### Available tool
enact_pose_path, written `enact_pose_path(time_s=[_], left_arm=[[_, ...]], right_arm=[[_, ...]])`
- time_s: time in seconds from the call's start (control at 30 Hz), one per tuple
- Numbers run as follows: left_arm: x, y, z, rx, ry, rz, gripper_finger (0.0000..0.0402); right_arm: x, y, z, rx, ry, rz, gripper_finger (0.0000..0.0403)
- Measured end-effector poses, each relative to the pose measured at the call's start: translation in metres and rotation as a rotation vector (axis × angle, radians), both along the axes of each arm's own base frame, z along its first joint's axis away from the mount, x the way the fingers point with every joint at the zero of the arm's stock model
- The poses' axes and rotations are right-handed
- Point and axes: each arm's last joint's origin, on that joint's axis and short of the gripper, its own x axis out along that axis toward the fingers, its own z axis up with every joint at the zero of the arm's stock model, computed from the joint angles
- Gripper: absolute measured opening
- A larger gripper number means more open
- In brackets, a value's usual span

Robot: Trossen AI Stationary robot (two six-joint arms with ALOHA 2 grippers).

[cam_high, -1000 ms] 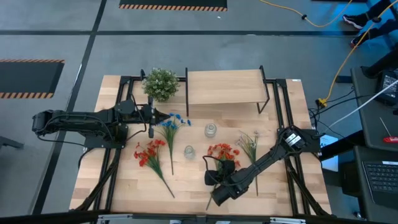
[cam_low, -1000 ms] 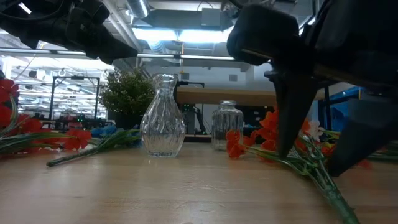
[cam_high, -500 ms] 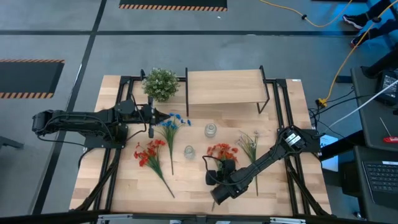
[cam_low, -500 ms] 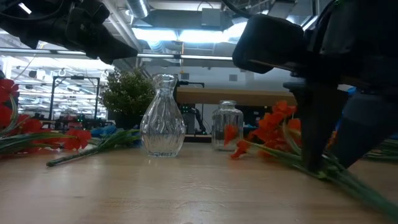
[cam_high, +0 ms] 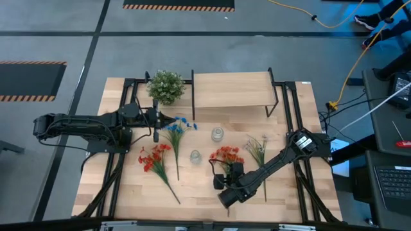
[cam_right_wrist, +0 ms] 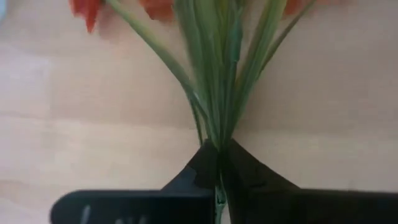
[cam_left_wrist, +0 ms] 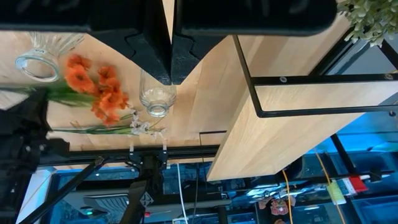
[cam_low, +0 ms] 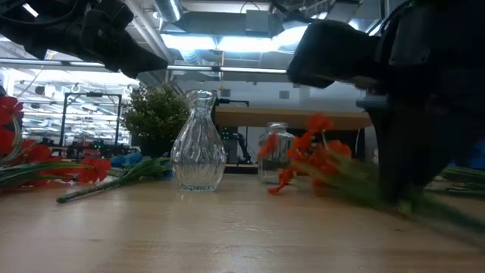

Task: Pick and place flowers into a vace then onto a shelf
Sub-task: Put the right orange flowers into the top transparent vase

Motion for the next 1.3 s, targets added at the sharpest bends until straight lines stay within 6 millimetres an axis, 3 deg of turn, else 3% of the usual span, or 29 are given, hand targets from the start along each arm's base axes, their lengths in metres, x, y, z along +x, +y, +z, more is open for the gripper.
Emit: enact_pose_path(time_s=[0.37,0.67,1.03,1.3], left_arm=[[0.000,0.000,0.000,0.000,0.001,0.000,0.0004],[0.000,0.000,0.000,-0.001,0.001,0.000,0.0004],[0.000,0.000,0.000,-0.001,0.002,0.000,0.0004],[0.000,0.000,-0.001,-0.022,0.000,0.004,0.0004]], right_arm=[[-0.028,-0.001,0.056,-0.055,-0.024,0.120,0.0006],[-0.058,-0.007,0.101,-0.264,-0.101,0.261,0.0006],[-0.077,-0.021,0.127,-0.301,-0.061,0.453,0.0006],[-0.113,-0.058,0.119,-0.377,-0.211,0.562,0.0006]])
